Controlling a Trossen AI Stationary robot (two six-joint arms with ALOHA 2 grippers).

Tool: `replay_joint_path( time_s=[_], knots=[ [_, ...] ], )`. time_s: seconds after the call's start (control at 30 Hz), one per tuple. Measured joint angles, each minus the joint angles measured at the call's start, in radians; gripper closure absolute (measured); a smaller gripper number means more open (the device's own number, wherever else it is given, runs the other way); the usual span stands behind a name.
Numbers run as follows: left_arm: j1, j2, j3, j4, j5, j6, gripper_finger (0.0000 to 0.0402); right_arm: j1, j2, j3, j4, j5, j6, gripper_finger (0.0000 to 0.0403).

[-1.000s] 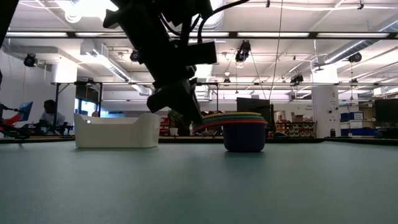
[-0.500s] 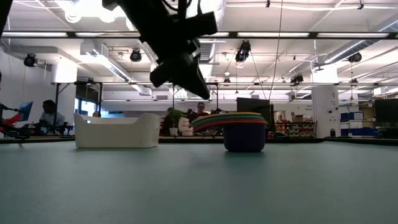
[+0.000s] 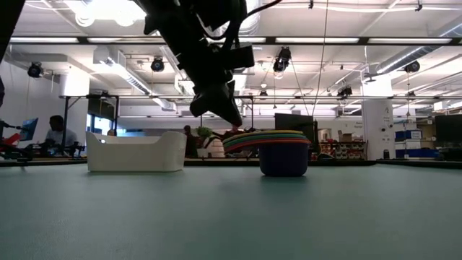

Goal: Nest measuring cups in basket
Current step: Stack the yellow measuring cup on top of the blue measuring cup

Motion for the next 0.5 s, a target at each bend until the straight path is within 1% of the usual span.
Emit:
replay_joint_path(
  time_s=[0.27, 0.5],
  knots=[
    [0.025, 0.006, -0.023, 0.046, 0.007, 0.004, 0.0402, 0.0, 0.0, -0.002, 0.0, 0.0, -0.009, 0.0172],
    [0.042, 0.006, -0.03, 0.051, 0.017, 0.003, 0.0402, 0.0, 0.0, -0.002, 0.003, 0.0, -0.011, 0.0172]
  ],
)
